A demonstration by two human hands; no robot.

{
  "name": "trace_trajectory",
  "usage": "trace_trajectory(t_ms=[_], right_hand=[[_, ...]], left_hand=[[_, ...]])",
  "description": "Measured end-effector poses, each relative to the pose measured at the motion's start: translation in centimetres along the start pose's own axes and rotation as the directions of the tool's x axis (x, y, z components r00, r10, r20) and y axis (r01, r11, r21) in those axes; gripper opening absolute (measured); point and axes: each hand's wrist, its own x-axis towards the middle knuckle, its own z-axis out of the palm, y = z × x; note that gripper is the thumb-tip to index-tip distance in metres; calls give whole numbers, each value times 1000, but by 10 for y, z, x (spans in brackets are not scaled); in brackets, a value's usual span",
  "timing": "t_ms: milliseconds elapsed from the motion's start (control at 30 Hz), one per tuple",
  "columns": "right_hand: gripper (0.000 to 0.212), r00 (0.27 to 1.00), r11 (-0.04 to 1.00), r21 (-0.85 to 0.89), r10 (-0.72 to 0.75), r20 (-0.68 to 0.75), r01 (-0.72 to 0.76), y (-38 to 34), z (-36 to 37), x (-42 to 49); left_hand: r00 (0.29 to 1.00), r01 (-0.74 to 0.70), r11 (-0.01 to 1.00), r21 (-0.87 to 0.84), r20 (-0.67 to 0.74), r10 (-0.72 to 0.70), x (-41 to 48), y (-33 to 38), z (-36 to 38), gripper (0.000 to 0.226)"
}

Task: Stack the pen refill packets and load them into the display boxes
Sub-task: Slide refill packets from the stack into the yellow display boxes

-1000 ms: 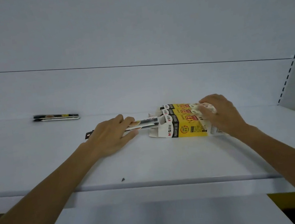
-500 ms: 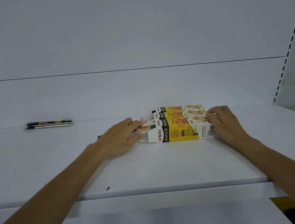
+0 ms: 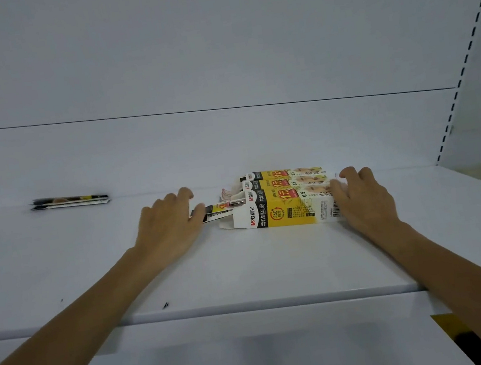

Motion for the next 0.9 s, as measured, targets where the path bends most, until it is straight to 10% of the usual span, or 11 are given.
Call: trace_trajectory(t_ms=[333, 500, 600, 900], right_hand=[[28, 996, 995, 73, -70, -61, 74, 1, 0, -4], [27, 995, 994, 71, -73, -72, 78, 2, 0, -6], [27, 993, 994, 56, -86, -80, 90, 1, 1, -5], [29, 994, 996, 28, -83, -76, 85, 0, 0, -5]], left_hand=[[943, -192, 880, -434, 168, 289, -10, 26, 6, 38], [998, 69, 996, -59, 3, -69, -8, 27, -2, 68], [979, 200, 952, -231, 75, -188, -11, 21, -9, 52], [985, 68, 810, -582, 166, 36, -8, 39, -2, 33]])
